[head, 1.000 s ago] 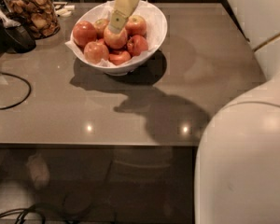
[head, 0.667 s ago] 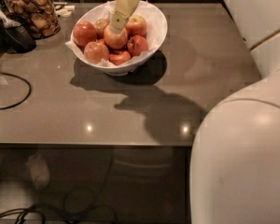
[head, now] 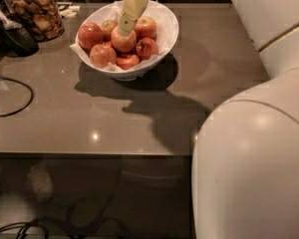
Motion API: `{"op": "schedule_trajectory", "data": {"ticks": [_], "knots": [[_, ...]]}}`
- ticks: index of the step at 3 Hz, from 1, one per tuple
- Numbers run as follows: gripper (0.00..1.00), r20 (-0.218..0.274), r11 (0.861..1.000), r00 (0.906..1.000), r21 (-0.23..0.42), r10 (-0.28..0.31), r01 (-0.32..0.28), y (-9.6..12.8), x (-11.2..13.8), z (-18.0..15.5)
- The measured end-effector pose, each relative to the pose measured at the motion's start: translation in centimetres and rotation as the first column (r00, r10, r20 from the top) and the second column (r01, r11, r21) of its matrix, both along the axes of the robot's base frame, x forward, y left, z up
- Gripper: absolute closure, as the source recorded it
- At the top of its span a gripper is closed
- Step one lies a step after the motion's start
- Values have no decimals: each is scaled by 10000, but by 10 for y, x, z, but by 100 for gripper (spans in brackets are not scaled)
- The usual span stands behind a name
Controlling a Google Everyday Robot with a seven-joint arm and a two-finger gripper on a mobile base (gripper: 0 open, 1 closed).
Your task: Pick apple from white bowl
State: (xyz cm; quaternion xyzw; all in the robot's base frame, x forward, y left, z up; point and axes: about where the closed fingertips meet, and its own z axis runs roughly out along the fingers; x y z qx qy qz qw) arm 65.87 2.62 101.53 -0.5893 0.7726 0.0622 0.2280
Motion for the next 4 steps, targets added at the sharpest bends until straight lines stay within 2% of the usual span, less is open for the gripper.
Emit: {"op": "schedule_trajectory", "data": {"ticks": [3,4], "knots": [[32,-144,9987,9998,-487,118,-124,6,19,-21],[32,-206,9982,9997,-579,112,-124,8,25,-26]]}}
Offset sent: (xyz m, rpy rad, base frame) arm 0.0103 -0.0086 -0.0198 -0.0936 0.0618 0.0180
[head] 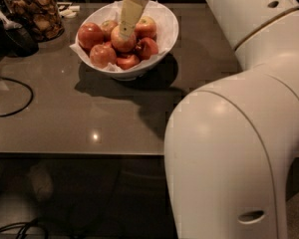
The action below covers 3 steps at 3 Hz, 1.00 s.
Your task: Pick apple from white bowl
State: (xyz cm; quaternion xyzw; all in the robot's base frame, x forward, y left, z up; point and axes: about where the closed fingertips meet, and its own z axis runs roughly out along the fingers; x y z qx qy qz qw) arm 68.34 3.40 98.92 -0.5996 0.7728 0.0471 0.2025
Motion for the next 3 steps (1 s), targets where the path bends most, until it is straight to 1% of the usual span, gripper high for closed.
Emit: {"op": "schedule_trajectory", "data": {"ticks": [3], "knots": [[30,-52,9998,9998,-123,185,-185,12,12,-9]]}}
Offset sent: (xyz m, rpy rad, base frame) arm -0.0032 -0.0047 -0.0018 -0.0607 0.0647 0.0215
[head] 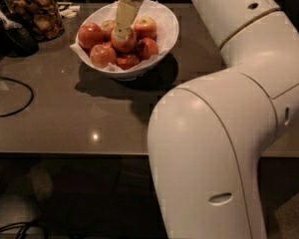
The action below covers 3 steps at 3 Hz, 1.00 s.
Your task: Pick apple from white bowl
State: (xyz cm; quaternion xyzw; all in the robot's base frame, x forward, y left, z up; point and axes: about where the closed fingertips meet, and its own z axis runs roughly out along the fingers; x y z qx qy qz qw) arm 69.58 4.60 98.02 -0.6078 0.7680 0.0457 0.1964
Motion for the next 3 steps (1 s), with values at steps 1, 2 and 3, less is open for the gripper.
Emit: {"op": "schedule_trajectory", "data": {"ticks": [1,2,3], "knots": [[30,-72,10000,10000,-51,7,-7,3,5,-6],[31,-189,9999,9998,-99,-50,49,4,9,-13],[31,-293,9999,9995,-120,-106,103,4,13,-19]]}}
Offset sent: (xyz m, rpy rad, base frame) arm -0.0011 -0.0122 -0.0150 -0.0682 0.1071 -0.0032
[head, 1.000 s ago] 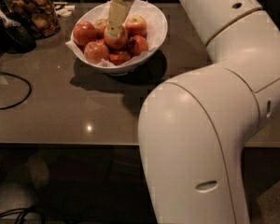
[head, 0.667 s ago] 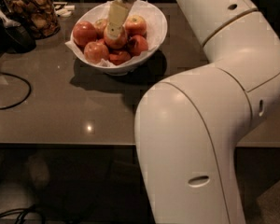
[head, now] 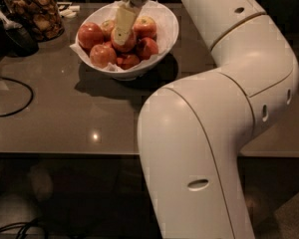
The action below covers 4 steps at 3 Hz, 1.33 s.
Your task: Pick apple from white bowl
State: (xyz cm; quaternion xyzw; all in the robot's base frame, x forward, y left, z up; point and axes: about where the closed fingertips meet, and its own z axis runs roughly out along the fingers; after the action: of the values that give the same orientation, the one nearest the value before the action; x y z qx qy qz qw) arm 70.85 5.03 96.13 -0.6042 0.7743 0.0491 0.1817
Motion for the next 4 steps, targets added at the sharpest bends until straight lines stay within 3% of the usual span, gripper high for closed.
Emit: {"op": "schedule_trajectory", "data": {"ticks": [4], "knots": [[33,-287,9999,9995,-35,101,-102,9,4,-15]]}}
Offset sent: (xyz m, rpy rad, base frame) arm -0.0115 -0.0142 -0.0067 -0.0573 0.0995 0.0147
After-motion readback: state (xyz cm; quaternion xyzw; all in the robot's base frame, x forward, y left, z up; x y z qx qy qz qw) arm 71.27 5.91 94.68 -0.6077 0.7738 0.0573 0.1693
